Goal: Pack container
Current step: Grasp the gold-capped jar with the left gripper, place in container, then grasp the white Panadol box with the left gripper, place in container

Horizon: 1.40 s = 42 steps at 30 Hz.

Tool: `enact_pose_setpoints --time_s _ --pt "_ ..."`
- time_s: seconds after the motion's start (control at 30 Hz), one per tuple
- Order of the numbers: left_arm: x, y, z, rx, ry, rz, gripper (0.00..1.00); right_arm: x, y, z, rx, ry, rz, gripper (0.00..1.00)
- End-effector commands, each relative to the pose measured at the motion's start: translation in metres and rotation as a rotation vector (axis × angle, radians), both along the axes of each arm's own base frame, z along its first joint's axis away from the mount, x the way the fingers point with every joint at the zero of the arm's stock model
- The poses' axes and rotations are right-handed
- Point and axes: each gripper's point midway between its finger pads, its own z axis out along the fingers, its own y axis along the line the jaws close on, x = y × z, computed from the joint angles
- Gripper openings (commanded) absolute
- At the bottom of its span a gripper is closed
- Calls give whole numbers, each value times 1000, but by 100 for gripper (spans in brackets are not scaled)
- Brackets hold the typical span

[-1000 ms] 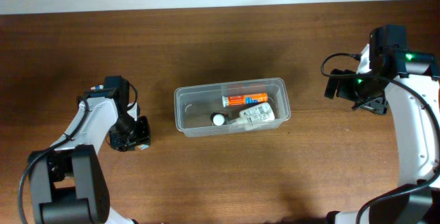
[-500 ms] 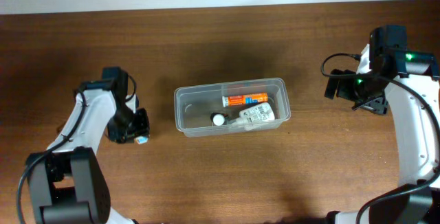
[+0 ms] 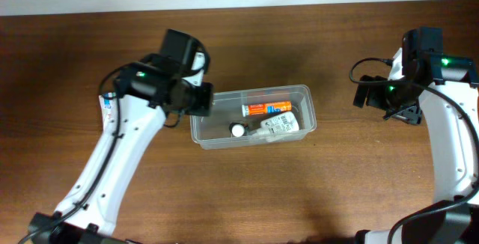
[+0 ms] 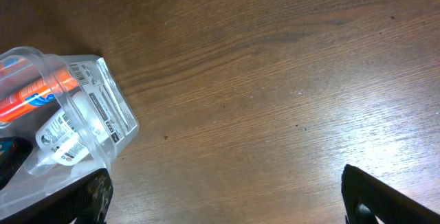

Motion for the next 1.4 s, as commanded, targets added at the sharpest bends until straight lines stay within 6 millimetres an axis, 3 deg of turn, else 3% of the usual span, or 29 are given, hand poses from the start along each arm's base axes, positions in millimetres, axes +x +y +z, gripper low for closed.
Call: enact_pose_setpoints --time_s 0.0,0.27,0.57,0.7,0.77,0.8,0.83,0.93,1.03,1.1,1.2,1.27,1.37 --pt "-2 -16 -22 26 55 -44 11 -2 0 -2 2 9 5 98" --pt "-2 -23 -73 84 198 -58 11 -2 0 -2 2 10 5 98" --pt "-8 -28 -74 59 224 -80 11 -2 0 -2 0 9 9 98" --pt "7 -14 -61 100 161 -41 20 -2 0 -2 0 8 9 98" --pt "22 4 -42 130 95 9 28 -2 -1 -2 -3 9 9 98" --pt "26 9 -36 133 78 24 38 -2 -1 -2 -4 9 11 98" --pt "37 28 -19 144 29 78 56 -2 -1 -2 -4 9 11 98" --pt "51 69 1 163 -27 187 63 -2 -1 -2 -4 9 12 98" --pt "59 129 5 183 -30 340 66 -2 -1 -2 -4 9 12 99" --pt "61 183 -5 191 5 472 68 -2 -1 -2 -4 9 11 98" --pt "61 230 -26 194 66 584 68 -2 -1 -2 -4 9 11 98" --pt "61 245 -41 193 103 618 68 -2 -1 -2 -4 9 11 98" --pt "61 264 -78 199 195 654 68 -2 -1 -2 -3 9 11 98"
